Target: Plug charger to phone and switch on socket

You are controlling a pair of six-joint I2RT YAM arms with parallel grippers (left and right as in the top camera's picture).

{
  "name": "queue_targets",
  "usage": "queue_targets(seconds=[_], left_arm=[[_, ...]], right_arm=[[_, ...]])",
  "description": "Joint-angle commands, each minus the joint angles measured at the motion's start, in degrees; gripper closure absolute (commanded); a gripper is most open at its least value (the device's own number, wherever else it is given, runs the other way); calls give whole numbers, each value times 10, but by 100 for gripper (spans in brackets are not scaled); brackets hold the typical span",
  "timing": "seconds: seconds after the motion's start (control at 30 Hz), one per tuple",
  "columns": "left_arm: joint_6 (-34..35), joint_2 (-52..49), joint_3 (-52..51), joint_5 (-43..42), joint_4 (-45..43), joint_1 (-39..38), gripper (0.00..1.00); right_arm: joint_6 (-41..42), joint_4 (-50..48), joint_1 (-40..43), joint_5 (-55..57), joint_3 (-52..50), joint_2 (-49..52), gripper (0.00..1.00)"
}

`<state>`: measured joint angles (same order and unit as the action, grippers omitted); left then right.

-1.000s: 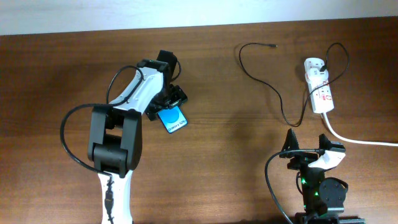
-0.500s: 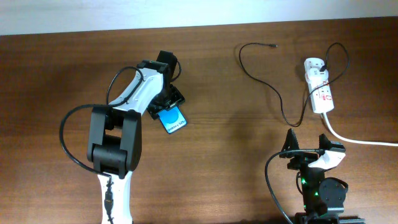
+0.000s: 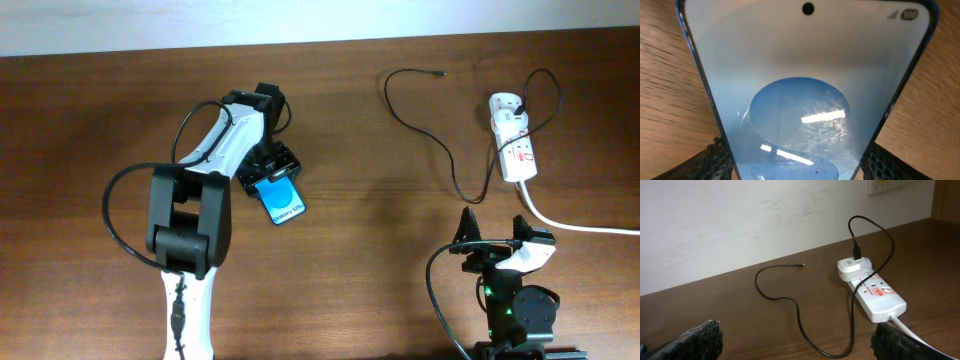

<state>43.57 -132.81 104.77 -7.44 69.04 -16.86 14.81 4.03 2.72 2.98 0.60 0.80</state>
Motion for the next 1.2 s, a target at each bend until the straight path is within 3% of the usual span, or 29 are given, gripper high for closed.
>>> queue_targets(seconds=[0.0,0.27,0.37,0.4,0.5,0.57,0.77,1.0,1.17], left_arm=[[-36,-12,47,-38,31,2,37],[-60,-12,84,-45,67,5,39],[-77,-12,111,-83,80,5,38],[-79,-12,123,-90,85,5,38],[-86,-12,158,-102,107,5,38],[-90,-12,179,-109,128,5,38],[-99,-12,191,-152,138,5,39],[-107,-12,191,-217,138,5,40],[-109,-12,191,-248,140,3,40]], right_arm=[[-2,5,-5,1,-3,-4,1],[-2,5,-5,0,-3,-4,2],[13,5,-5,-57,-3,-4,2],[54,0,-5,-99,-3,-4,2],[281,-12,-5,-299,-3,-4,1],[318,-12,-5,-402,-3,-4,2],[331,-13,-5,-431,-3,-4,2],[637,-13,-9,-494,15,-4,2],[665,-1,-89,-449,15,2,2]])
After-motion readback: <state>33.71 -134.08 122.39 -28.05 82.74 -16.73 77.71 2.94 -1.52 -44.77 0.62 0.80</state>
